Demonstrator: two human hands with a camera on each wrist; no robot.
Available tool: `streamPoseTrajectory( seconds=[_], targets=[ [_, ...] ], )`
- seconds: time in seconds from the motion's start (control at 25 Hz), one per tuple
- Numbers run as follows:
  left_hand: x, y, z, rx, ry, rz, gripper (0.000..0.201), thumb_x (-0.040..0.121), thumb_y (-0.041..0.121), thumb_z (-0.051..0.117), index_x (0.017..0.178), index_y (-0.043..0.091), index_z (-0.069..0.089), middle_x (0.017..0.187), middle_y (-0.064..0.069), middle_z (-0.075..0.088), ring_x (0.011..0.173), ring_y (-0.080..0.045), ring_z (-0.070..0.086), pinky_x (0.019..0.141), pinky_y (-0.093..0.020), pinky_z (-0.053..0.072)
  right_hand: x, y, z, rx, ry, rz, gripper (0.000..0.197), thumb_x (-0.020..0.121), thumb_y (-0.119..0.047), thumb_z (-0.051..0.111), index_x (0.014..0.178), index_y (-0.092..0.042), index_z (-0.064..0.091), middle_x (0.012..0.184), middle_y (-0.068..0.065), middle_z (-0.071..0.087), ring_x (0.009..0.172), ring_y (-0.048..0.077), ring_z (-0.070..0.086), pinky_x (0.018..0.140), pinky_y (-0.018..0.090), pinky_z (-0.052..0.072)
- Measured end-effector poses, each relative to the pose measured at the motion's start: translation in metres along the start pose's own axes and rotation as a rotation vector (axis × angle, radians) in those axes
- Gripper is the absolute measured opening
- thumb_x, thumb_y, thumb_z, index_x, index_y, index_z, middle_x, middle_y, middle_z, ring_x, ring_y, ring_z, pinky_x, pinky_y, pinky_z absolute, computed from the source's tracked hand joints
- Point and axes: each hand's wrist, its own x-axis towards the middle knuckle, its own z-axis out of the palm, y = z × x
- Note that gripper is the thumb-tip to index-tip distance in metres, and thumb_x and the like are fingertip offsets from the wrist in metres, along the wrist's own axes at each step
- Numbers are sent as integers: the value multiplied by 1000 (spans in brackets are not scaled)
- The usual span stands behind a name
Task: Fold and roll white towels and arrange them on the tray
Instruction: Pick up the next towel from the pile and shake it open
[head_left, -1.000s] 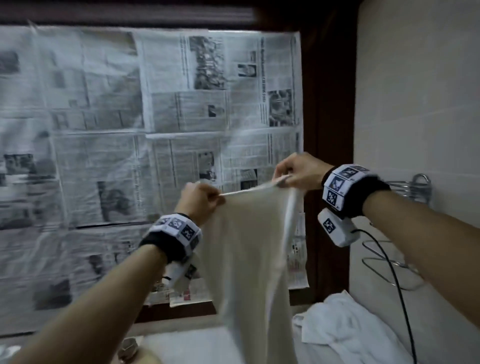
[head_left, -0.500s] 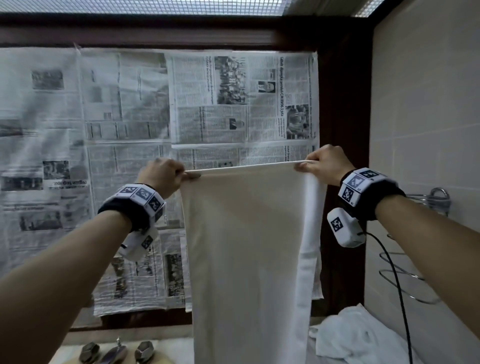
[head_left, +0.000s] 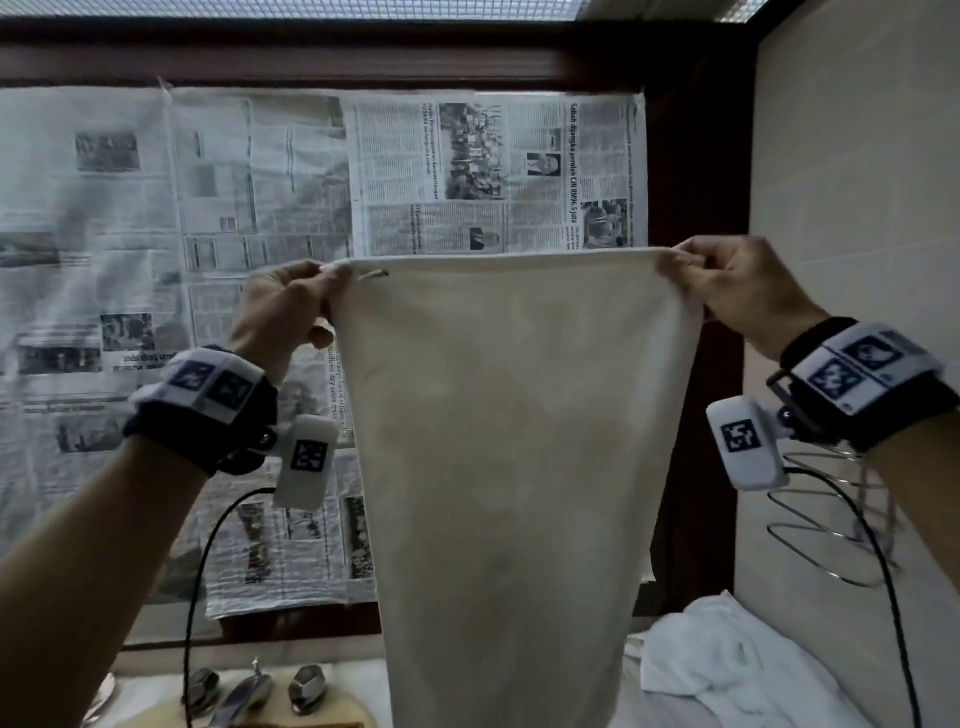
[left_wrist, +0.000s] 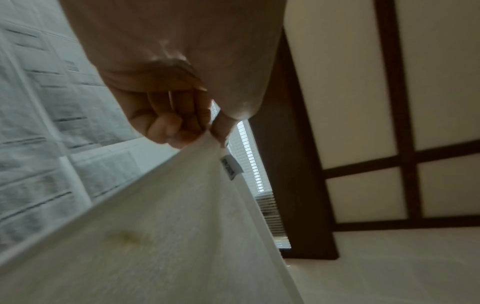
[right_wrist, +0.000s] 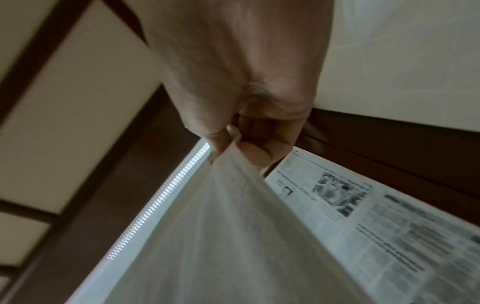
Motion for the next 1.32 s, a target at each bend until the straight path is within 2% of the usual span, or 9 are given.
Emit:
streamPoseTrajectory(
  seconds=[0.12, 0.2, 0.4, 0.52, 0.76, 0.92, 1.12, 1.2, 1.32],
  targets=[
    [0, 23, -8, -156, -20, -14, 27, 88, 26, 63, 100, 4, 72, 81, -4, 65, 64, -13, 55, 52, -24, 41, -5, -33, -12, 210, 10, 0, 15, 92, -28, 64, 79, -20, 66, 68, -11, 67, 61, 4, 61, 52, 22, 53],
    [6, 34, -4, -211, 1, -29, 15, 89, 24, 61, 92, 12, 70, 63, 8, 66, 57, -7, 58, 54, -21, 45, 1, -47, -17, 266, 22, 0, 14, 92, -28, 65, 81, -20, 66, 66, -12, 67, 61, 2, 62, 51, 18, 50],
    [20, 13, 18, -157, 37, -110, 13, 89, 24, 60, 88, 11, 62, 39, 9, 49, 35, -1, 44, 36, -15, 38, 15, -15, 1, 236, 1, 95, 18, 92, -23, 65, 75, -19, 62, 56, -15, 61, 49, -2, 55, 43, 14, 44],
    [21, -57, 38, -88, 26, -223, 22, 79, 24, 72, 91, 6, 69, 37, 9, 38, 28, -6, 29, 33, -14, 22, 5, 55, 31, 131, -40, 202, 13, 91, -22, 66, 81, -14, 65, 51, -14, 57, 41, -2, 49, 36, 14, 38],
    [-57, -264, 94, 229, -14, -496, 26, 88, 19, 69, 65, 9, 61, 34, 1, 49, 27, -11, 44, 35, -20, 39, -84, 232, 118, -243, -238, 455, 15, 89, -25, 69, 80, -13, 70, 61, -5, 59, 44, -1, 53, 44, 16, 41],
    [-122, -368, 115, 225, -47, -723, 21, 90, 22, 64, 79, 4, 65, 56, -19, 65, 55, -29, 69, 59, -41, 59, -158, 308, 165, -385, -375, 567, 18, 87, -25, 70, 78, -10, 72, 64, 5, 63, 68, 16, 57, 50, 18, 33],
    [-169, -430, 136, 356, -4, -743, 22, 91, 21, 64, 71, 11, 63, 63, -10, 67, 63, -24, 72, 65, -37, 61, -227, 371, 215, -234, -345, 781, 15, 87, -21, 69, 84, -6, 72, 75, 18, 71, 67, 29, 70, 71, 43, 59],
    [-200, -444, 143, 545, -151, -748, 22, 95, 27, 61, 107, 9, 66, 98, -16, 69, 94, -30, 68, 82, -36, 53, -263, 388, 237, -266, -405, 846, 35, 87, -17, 68, 119, -3, 62, 113, 24, 64, 101, 37, 65, 92, 50, 51],
    [-288, -470, 156, 821, -667, -867, 56, 101, 32, 48, 147, 6, 33, 145, -19, 44, 132, -34, 44, 101, -36, 35, -359, 382, 262, -493, -939, 937, 81, 94, -30, 60, 152, -1, 10, 160, 17, 7, 144, 33, 21, 113, 37, 25]
  ],
)
